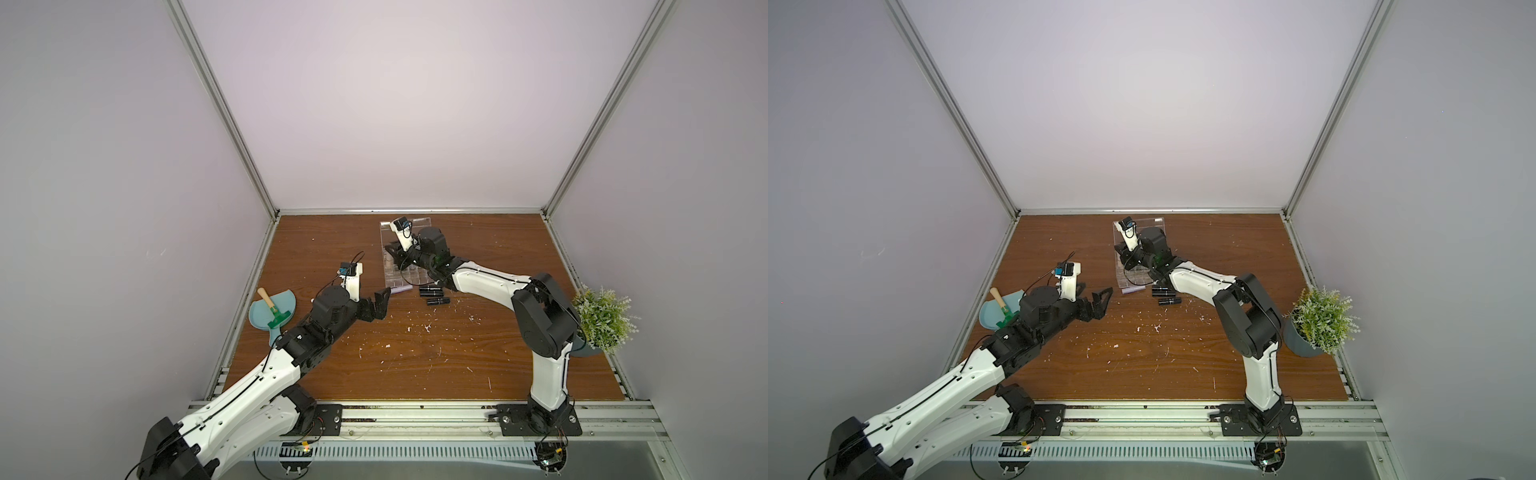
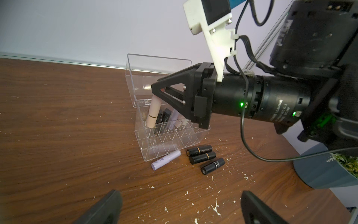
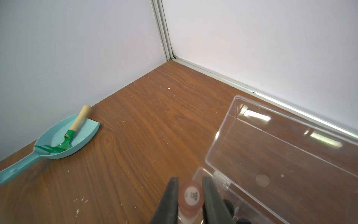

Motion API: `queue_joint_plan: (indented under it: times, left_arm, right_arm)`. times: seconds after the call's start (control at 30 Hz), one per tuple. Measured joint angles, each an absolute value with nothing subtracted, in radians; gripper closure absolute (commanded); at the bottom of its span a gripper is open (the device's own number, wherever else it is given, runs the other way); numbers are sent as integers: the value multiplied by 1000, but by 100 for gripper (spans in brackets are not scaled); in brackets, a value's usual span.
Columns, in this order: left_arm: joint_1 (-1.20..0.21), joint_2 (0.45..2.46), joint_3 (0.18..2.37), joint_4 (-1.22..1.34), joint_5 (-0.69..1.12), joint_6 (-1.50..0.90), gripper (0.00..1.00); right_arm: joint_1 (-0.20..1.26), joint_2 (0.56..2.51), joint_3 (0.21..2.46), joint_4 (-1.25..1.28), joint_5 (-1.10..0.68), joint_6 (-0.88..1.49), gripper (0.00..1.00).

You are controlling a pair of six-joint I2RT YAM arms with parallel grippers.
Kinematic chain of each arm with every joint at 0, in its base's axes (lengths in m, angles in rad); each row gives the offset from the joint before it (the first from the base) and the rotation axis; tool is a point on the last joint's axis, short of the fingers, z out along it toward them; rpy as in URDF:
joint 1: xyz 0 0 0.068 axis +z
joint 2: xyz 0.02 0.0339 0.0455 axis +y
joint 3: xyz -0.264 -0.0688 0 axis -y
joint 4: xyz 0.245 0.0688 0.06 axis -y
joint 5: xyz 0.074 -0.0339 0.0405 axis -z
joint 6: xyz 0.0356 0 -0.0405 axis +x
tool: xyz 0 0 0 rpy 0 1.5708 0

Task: Arrange the lipsticks in the organizer
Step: Place the lipstick in the storage box.

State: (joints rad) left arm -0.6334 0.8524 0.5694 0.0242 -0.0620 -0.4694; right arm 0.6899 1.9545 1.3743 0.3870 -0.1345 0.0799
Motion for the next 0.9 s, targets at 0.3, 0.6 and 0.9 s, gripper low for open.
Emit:
queue_joint_plan:
  times: [0.3,0.6,0.9]
  left_arm:
    - [-633,855,569,25,-77,-460,0]
    - [-633,881,569,34,-77,-459,0]
    - [-633,882,569,36,-76,-459,0]
  right_arm:
    - [690,1987,1374,463,-103,51,81]
    - [690,2034,1374,496,-101,44,81]
    - [690,2057,1374,519,-101,44,81]
